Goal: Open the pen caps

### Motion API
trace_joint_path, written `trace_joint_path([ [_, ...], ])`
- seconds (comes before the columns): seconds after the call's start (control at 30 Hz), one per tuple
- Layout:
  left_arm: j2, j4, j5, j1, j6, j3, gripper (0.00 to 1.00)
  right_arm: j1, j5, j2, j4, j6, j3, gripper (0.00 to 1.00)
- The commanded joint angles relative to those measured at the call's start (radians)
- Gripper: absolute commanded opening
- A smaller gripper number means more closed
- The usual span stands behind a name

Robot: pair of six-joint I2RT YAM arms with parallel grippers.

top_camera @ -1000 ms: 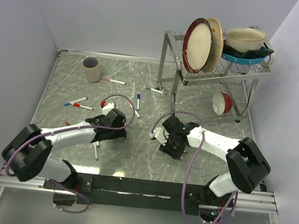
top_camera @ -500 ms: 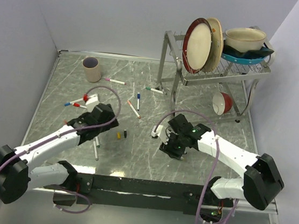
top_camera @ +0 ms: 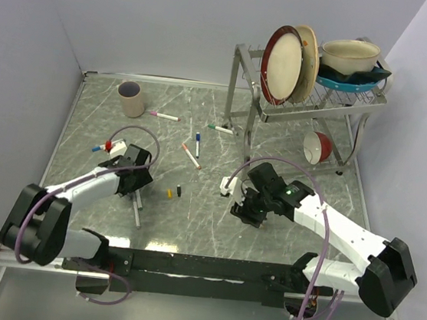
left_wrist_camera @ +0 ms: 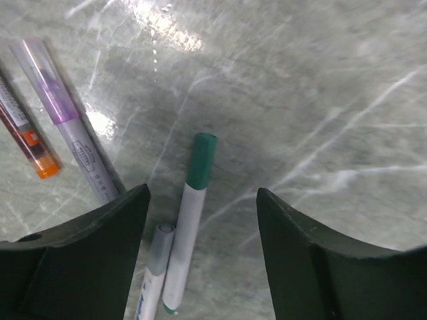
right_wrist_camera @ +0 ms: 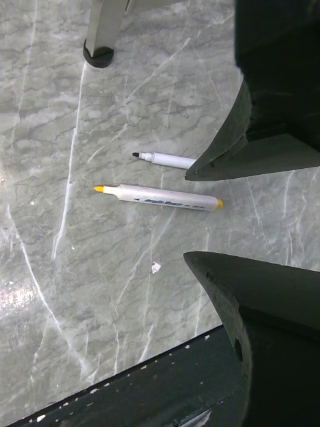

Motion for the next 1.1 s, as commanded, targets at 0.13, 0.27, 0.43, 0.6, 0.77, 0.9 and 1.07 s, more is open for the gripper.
trace_joint_path([
  [0.13,0.070,0.010,0.041,0.020,0.026,0.054,0.63,-0.006,-0.025,-0.049,-0.003,-0.018,0.012,0.55],
  [0.27,0.093,0.025,0.061,0.027,0.040,0.054,0.54,-0.006,-0.027,-0.050,-0.003,-0.018,0.012,0.55],
  [0.43,0.107,0.047,0.087,0.027,0.057,0.049,0.36,-0.006,-0.032,-0.055,-0.006,-0.021,0.013,0.55],
  [0.6,0.079,0.081,0.118,0.027,0.072,0.040,0.08,-0.004,-0.062,-0.075,-0.009,-0.027,0.013,0.55],
  [0.77,0.038,0.097,0.148,0.027,0.074,0.036,0.01,-0.004,-0.076,-0.080,-0.014,-0.032,0.016,0.55],
  [0.9,-0.065,0.133,0.191,0.027,0.059,0.004,0.01,-0.006,-0.148,-0.083,-0.026,-0.043,0.029,0.55],
  [1.07,-0.261,0.215,0.298,0.027,0.034,-0.062,0.01,0.000,-0.209,-0.093,0.003,-0.050,0.042,0.55],
])
